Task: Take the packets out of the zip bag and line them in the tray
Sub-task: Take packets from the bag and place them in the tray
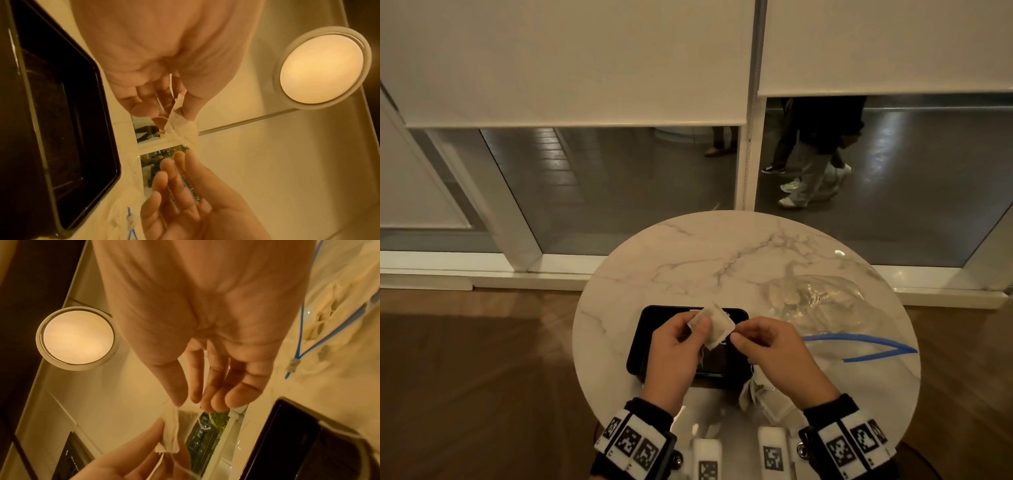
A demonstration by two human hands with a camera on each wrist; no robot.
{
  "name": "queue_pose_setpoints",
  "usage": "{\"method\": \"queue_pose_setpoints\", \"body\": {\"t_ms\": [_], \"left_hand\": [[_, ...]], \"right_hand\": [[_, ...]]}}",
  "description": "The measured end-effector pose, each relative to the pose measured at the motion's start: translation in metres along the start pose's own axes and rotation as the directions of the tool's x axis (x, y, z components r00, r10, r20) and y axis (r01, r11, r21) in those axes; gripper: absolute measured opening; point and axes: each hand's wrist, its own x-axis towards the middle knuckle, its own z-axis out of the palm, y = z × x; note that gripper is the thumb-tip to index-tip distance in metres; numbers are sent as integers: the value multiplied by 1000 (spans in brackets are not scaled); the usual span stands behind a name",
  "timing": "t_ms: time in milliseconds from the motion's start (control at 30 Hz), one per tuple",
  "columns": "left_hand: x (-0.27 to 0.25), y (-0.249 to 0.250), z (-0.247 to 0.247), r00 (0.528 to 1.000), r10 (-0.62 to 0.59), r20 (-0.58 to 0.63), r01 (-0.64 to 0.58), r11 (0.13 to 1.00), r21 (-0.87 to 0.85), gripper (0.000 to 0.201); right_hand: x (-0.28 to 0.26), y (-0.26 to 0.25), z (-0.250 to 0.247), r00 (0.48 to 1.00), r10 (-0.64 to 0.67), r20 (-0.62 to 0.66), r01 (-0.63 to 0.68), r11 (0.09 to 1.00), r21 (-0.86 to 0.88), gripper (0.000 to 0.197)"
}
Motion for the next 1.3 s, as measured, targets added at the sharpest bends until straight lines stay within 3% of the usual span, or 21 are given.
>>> {"method": "queue_pose_setpoints", "body": {"t_ms": [300, 567, 700, 800, 867, 933, 1133, 1300], "left_hand": [[-3, 1, 1, 997, -5, -72, -1, 997, -78, 16], [-2, 2, -4, 995, -16, -102, 9, 997, -71, 16], [7, -4, -18, 969, -41, -242, 43, 999, 1, 13], [19, -12, -40, 936, 8, -352, 74, 973, 219, 22], [28, -17, -55, 922, 23, -387, 165, 881, 444, 40], [35, -24, -65, 916, -2, -401, 242, 801, 547, 52], [50, -47, -75, 922, -182, -343, 349, 774, 528, 53], [58, -63, -75, 924, -214, -316, 358, 770, 528, 51]], "right_hand": [[0, -16, 17, 999, -36, -32, 40, 989, 143, 4], [7, -16, 33, 997, -65, -48, 64, 998, -9, 7], [20, -15, 36, 998, -4, -63, 3, 1000, -17, 5], [35, -16, 37, 999, 1, -36, -5, 995, -96, 7], [49, -14, 41, 1000, -14, -16, 11, 986, -168, 9], [64, -10, 49, 1000, -16, 22, 21, 969, -248, 10], [107, -7, 82, 985, 70, 161, 13, 885, -466, 4], [132, 3, 111, 973, 150, 178, -13, 798, -602, 20]]}}
